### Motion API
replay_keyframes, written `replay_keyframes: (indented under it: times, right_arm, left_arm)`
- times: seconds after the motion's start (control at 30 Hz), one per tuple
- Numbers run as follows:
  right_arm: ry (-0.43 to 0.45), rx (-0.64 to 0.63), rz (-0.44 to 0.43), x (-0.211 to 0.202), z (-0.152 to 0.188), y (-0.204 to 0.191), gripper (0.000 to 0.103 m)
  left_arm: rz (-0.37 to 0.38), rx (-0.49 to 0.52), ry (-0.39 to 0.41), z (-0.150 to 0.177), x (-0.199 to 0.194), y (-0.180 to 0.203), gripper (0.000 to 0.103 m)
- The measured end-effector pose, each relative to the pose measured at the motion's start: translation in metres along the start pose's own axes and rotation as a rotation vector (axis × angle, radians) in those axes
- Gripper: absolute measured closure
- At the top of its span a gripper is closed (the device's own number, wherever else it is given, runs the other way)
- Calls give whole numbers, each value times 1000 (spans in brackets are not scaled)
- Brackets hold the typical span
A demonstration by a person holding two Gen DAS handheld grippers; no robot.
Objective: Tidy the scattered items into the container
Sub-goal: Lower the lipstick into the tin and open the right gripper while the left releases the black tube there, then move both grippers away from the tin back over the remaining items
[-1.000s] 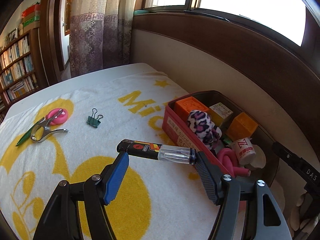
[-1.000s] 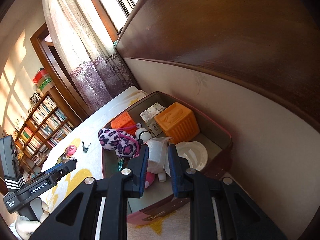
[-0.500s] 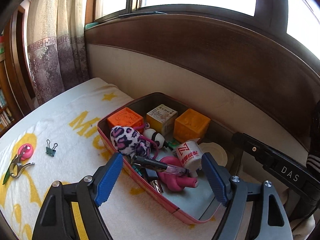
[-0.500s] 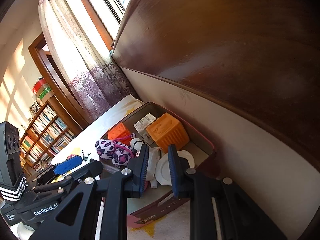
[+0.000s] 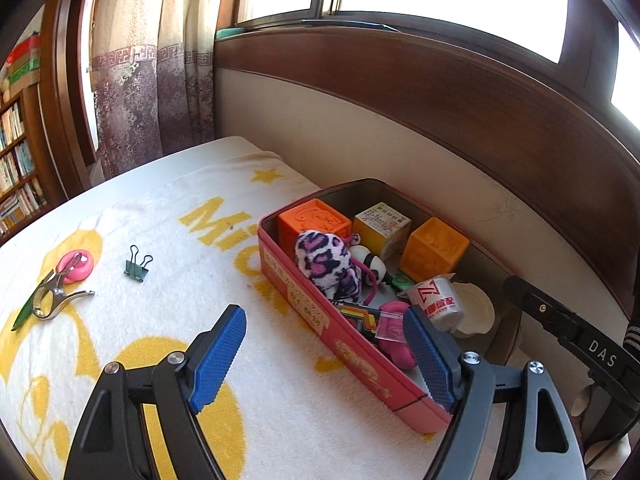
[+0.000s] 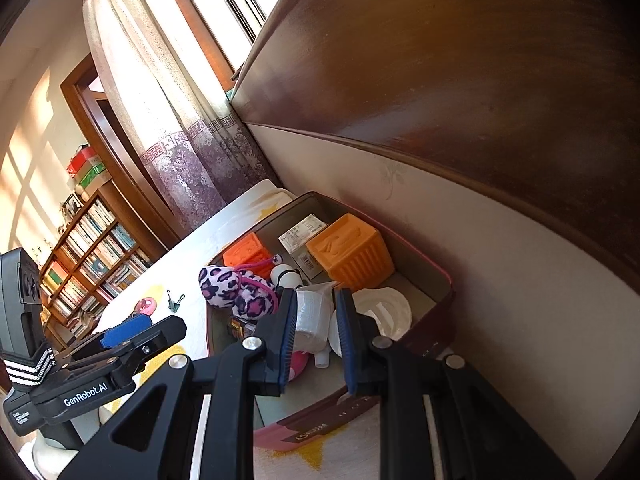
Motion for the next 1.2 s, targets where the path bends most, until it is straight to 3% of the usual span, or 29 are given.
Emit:
replay_keyframes:
  times: [0.13,0.37,0.63,0.97,1.2]
  right_arm:
    - [7,-11,2,-1,1,-5,61]
    - [8,-34,-10,0,5,-21,48]
    - [-13,-75,-39,8,12,-51,46]
    - [-48,-194,-109,23,25,-117,39]
    - [-129,-297,-178,51,43,-175,38]
  left_arm:
    - [-12,-31,-7,4,0,-15,21]
    - [-24,-70,-13,12,-3,-36,21]
    - [-73,-151,3,20,-15,-85,21]
    - [-209,-325,25,45,-46,-194,21]
    - [-294,-429,39,70,-69,-259,21]
Point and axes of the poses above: each gripper's, at about its wrist camera, not at the fingertips, and x roughly the way its jaws point, y to its right, z to its underside, the point moved 9 cm from there along x, roughly the way its jaws point
